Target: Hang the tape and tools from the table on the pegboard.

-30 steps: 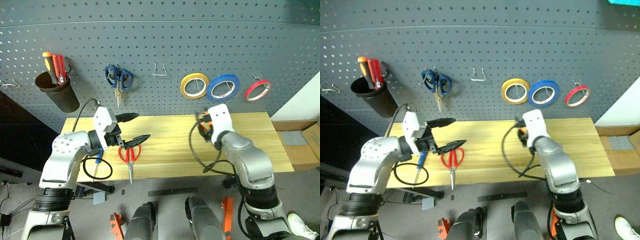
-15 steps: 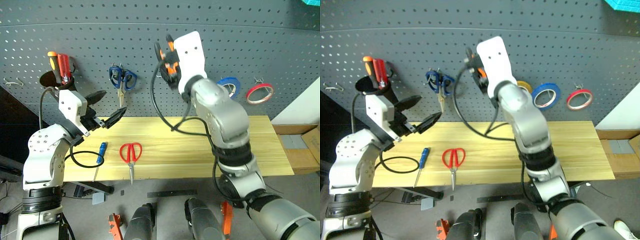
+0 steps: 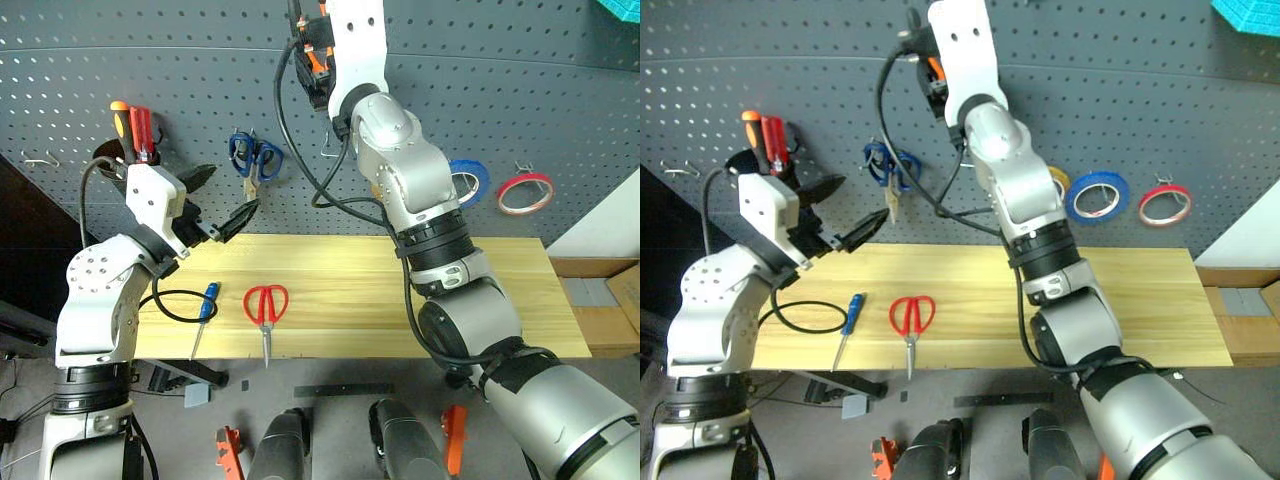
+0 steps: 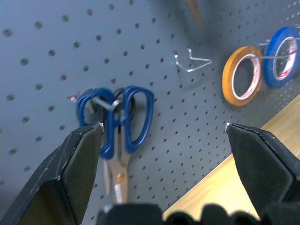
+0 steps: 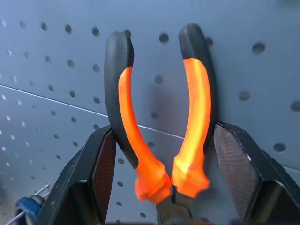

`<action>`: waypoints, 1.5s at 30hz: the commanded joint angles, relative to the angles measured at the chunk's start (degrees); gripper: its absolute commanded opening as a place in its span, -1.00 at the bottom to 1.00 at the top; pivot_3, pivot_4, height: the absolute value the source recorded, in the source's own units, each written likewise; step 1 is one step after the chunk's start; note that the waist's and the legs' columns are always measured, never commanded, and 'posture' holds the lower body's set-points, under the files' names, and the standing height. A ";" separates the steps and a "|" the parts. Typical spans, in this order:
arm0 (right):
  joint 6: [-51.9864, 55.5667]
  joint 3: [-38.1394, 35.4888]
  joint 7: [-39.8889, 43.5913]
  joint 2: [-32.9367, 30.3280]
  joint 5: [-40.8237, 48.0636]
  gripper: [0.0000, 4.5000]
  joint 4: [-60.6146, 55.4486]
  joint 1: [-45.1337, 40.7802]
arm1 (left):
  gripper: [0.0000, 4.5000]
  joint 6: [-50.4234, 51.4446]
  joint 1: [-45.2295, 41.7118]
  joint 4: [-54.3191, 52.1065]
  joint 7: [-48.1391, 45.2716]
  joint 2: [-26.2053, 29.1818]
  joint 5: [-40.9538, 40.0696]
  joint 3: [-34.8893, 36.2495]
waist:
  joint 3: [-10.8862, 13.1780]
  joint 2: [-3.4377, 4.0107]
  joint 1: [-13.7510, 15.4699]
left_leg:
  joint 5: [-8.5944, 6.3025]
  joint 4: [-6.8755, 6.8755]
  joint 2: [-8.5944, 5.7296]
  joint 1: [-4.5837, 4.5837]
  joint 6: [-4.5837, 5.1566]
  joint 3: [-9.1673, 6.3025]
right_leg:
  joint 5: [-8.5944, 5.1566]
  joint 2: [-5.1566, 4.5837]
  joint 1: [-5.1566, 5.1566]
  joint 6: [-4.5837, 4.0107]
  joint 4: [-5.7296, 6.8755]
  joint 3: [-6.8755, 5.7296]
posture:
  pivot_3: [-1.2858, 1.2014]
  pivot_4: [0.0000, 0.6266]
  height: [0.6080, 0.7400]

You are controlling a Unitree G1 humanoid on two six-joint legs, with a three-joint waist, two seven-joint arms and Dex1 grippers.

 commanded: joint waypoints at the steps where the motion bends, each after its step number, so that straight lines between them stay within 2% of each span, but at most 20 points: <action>1: -5.91 -0.52 -0.98 0.14 -0.64 0.19 3.69 -0.41 | 1.00 -1.75 -2.26 0.34 -0.09 -0.46 0.52 -0.64 | -0.01 0.00 0.00 | 0.00 0.01 0.00 0.01 0.00 0.01 | 0.00 0.01 0.00 0.00 0.04 0.00 | 0.04 -0.58 1.00; 9: -11.85 1.81 -1.78 -0.74 -4.12 0.19 9.82 2.94 | 1.00 -3.20 -4.72 2.79 -0.50 -1.58 1.18 -1.60 | -0.31 -0.08 0.06 | 0.14 0.10 -0.01 0.12 -0.15 -0.01 | 0.03 0.04 0.07 -0.05 0.24 -0.04 | 0.04 -0.57 1.00; 24: -7.29 1.81 -3.01 -0.74 -5.71 0.19 12.11 8.03 | 1.00 -3.99 -5.08 5.83 0.90 -2.21 3.01 -2.13 | -1.22 -0.05 0.33 | 0.17 0.07 0.00 0.13 -0.18 -0.06 | 0.05 0.06 0.09 -0.08 0.22 -0.09 | 0.04 -0.60 1.00; 25: -6.87 1.62 -3.21 -0.75 -5.60 0.50 12.06 8.29 | 1.00 -3.75 -4.94 5.82 1.18 -2.33 3.18 -2.17 | -1.27 -0.06 0.44 | 0.17 0.07 0.00 0.13 -0.17 -0.06 | 0.05 0.06 0.10 -0.08 0.22 -0.08 | 0.04 -0.60 1.00; 28: -4.97 1.45 -2.72 -0.71 -5.06 0.91 11.19 9.02 | 1.00 -2.59 -4.49 5.64 2.46 -2.66 3.90 -2.18 | -1.27 -0.07 0.69 | 0.18 0.08 -0.01 0.15 -0.17 -0.05 | 0.05 0.06 0.14 -0.09 0.20 -0.09 | 0.03 -0.60 1.00; 29: -3.97 1.67 -2.17 -0.75 -5.01 0.99 10.59 9.44 | 1.00 -1.80 -4.25 5.52 3.28 -2.80 4.19 -2.20 | -1.27 -0.06 0.73 | 0.17 0.08 -0.01 0.15 -0.17 -0.05 | 0.05 0.06 0.14 -0.08 0.20 -0.09 | 0.03 -0.59 1.00; 31: -1.46 2.47 -0.56 -0.88 -5.02 0.99 9.13 10.54 | 1.00 -0.17 -3.67 5.40 5.01 -2.97 5.11 -2.47 | -1.27 -0.06 0.82 | 0.18 0.06 0.00 0.14 -0.17 -0.05 | 0.05 0.06 0.11 -0.09 0.21 -0.07 | 0.03 -0.58 1.00; 35: 4.61 4.22 2.72 -1.22 -4.88 0.99 2.54 14.26 | 1.00 5.43 -1.88 3.93 8.15 -3.56 6.03 -3.01 | -1.27 -0.06 0.82 | 0.17 0.01 0.00 0.15 -0.17 -0.06 | 0.05 0.07 0.09 -0.08 0.19 -0.06 | 0.02 -0.56 1.00; 42: 23.28 15.17 19.55 -6.45 -2.24 0.99 -23.51 27.68 | 1.00 22.77 6.18 -2.50 16.69 -5.92 7.07 -3.93 | -1.26 -0.05 0.77 | 0.16 -0.05 0.04 0.14 -0.15 -0.09 | 0.04 0.06 0.07 -0.07 0.11 -0.05 | 0.02 -0.50 1.00; 45: 30.00 17.99 23.59 -8.80 -0.22 0.99 -33.76 33.05 | 1.00 32.17 11.08 -4.47 21.62 -7.91 8.64 -5.43 | -1.26 -0.04 0.77 | 0.15 -0.05 0.04 0.17 -0.15 -0.11 | 0.03 0.06 0.12 -0.06 0.08 -0.06 | 0.01 -0.47 1.00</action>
